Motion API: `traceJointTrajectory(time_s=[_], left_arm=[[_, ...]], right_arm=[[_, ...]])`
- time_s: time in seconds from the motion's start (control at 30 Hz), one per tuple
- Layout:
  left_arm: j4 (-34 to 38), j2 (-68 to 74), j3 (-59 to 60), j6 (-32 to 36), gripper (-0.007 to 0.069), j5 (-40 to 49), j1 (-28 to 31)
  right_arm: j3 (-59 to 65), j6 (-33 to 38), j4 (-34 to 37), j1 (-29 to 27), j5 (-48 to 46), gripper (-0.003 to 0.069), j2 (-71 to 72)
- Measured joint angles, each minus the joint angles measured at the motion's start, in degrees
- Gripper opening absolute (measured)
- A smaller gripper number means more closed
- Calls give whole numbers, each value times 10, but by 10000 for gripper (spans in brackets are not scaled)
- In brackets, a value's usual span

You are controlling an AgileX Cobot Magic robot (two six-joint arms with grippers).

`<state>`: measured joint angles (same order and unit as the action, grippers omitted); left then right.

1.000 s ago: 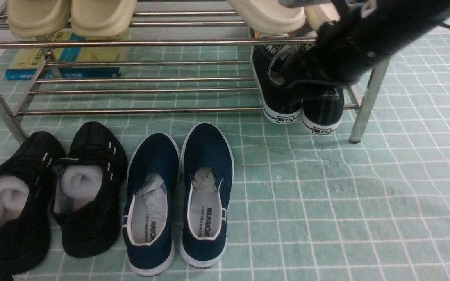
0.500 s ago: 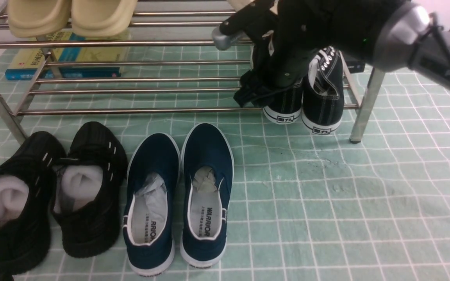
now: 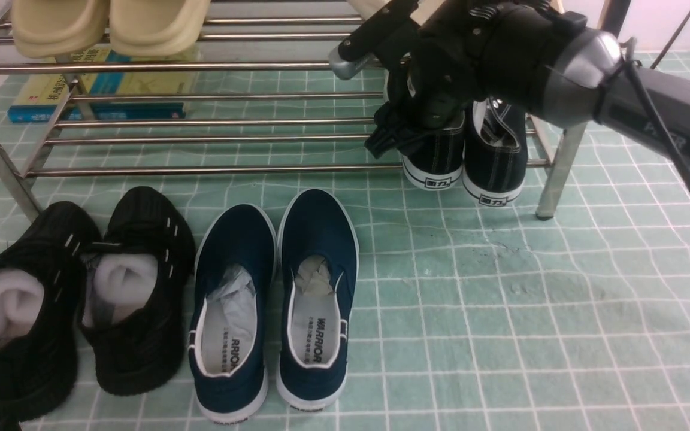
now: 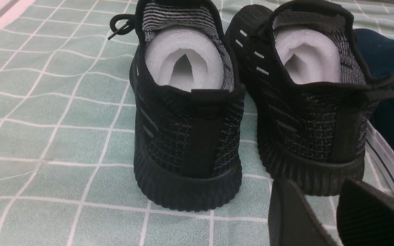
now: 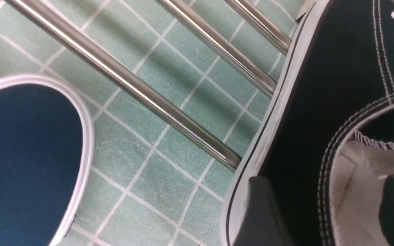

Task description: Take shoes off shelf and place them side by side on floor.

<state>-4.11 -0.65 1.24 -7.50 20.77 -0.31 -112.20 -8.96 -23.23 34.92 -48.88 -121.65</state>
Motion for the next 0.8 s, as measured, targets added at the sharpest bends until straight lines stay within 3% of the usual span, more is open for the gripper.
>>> traceJointTrajectory(time_s=[0.27,0.37,0.4,0.47,0.53,0.8], left_arm=[[0,0,0,0,239,0,0],[0,0,0,0,239,0,0],[0,0,0,0,239,0,0],[0,0,0,0,239,0,0],[0,0,0,0,239,0,0],[-1,0,0,0,239,0,0]], right_arm=[[-1,-7,-6,0,-1,409,-25],[-1,-7,-9,0,-1,293,-27],[-1,-7,-7,0,-5,193,-26],[-1,-7,1,0,-16,62,-23],[-1,-7,13,1,-30,13,-16],[-1,11,77,45,-222,4,62]])
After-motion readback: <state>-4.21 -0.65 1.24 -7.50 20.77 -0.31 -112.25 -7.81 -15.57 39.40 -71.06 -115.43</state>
